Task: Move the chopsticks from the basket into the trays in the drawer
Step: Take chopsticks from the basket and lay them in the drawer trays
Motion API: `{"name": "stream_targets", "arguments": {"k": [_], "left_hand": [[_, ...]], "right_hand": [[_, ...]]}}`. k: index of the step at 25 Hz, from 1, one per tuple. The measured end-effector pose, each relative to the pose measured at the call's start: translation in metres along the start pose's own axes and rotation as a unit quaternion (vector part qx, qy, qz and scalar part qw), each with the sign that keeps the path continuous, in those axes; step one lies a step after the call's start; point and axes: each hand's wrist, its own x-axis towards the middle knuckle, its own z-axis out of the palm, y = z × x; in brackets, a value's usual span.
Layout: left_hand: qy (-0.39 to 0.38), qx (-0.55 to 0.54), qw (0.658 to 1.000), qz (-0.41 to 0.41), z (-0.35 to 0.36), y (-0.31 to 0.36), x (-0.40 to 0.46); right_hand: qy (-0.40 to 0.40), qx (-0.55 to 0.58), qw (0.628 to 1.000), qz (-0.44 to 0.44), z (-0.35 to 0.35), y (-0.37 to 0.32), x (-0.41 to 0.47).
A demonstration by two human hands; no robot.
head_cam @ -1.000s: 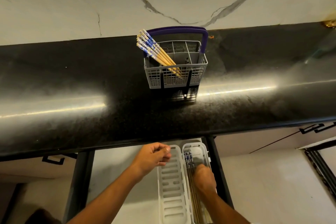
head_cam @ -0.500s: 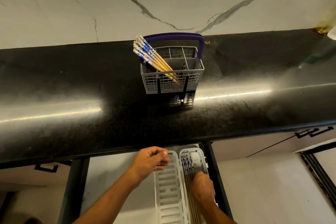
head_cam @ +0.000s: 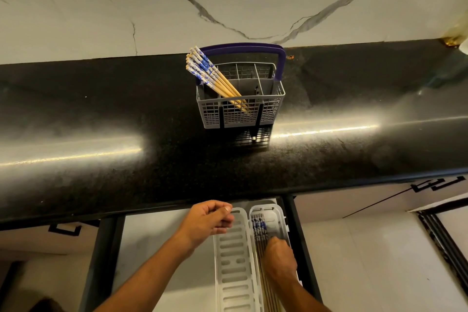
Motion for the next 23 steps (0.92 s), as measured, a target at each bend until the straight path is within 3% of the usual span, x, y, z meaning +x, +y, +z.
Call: {"name": "stream_targets", "arguments": {"k": [23], "left_hand": [[0.010, -0.012, 0.999, 0.028, -0.001, 0.026, -0.006]], "right_hand": [[-0.007, 0.011, 1.000, 0.020, -0.003, 0.003, 0.000]]}}
